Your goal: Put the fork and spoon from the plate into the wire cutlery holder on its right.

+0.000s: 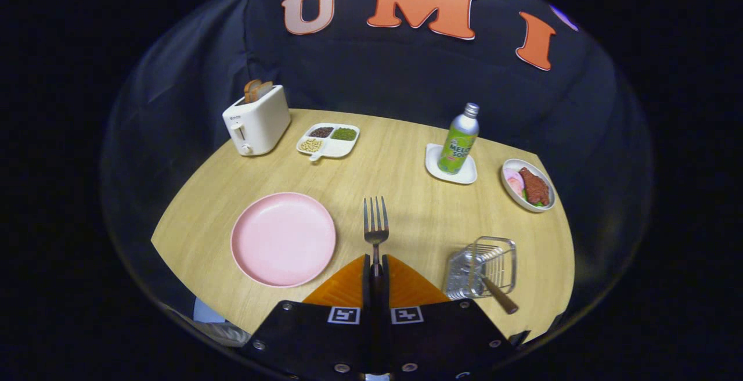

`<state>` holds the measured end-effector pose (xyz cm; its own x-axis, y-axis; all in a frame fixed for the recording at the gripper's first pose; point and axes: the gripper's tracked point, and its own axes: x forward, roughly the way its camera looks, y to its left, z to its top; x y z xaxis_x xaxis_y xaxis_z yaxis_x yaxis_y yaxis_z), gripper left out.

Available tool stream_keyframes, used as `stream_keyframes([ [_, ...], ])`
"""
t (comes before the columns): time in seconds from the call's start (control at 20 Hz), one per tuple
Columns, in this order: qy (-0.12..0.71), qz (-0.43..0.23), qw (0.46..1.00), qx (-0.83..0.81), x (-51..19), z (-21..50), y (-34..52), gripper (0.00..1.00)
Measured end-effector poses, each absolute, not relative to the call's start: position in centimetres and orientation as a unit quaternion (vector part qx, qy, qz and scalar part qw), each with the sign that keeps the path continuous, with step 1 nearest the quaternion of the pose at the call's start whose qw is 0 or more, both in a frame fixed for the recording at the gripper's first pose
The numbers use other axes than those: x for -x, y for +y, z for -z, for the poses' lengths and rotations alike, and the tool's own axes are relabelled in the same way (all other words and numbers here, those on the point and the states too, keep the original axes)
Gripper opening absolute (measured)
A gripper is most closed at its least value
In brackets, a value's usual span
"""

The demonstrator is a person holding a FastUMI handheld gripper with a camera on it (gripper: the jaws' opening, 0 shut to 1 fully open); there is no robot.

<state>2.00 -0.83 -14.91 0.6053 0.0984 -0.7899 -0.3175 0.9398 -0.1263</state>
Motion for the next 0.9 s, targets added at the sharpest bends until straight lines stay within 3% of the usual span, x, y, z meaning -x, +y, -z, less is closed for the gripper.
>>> stream_keyframes([
  [0.3, 0.468, -0.077, 0.868, 0.149, -2.3, 11.7, -7.7, 0.05],
  [0.9, 0.601, -0.04, 0.782, 0.16, -0.9, 13.8, -15.3, 0.05],
])
